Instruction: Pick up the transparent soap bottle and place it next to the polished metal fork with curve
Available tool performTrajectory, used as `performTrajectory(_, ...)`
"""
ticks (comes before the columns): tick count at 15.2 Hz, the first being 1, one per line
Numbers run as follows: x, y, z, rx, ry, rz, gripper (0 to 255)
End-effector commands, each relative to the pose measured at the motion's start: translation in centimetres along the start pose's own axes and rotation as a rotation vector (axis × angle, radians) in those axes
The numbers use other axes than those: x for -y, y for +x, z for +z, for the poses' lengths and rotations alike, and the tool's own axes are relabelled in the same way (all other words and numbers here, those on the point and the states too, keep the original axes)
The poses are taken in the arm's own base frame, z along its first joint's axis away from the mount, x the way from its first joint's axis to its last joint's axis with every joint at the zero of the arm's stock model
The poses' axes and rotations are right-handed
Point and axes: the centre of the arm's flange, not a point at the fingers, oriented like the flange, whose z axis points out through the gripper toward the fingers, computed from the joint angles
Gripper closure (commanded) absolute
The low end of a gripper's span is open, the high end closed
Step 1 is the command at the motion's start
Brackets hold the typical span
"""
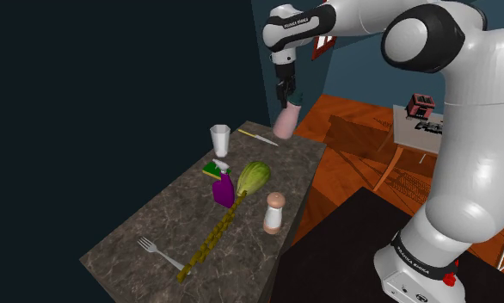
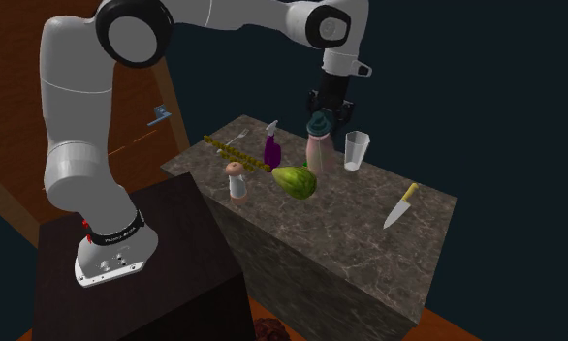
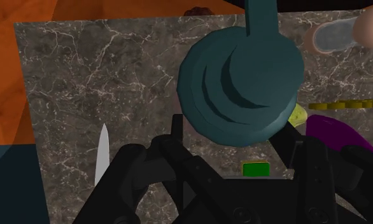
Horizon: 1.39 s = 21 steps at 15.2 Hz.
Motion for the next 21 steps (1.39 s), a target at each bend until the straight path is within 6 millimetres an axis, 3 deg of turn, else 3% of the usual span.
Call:
performTrajectory(1,0.0,-0.2,-1.1,0.0,0.0,0.0,255)
performTrajectory(8,0.0,-0.9,-4.5,0.0,0.0,0.0,255)
performTrajectory(21,16.8,2.3,-5.3,0.0,0.0,0.0,255)
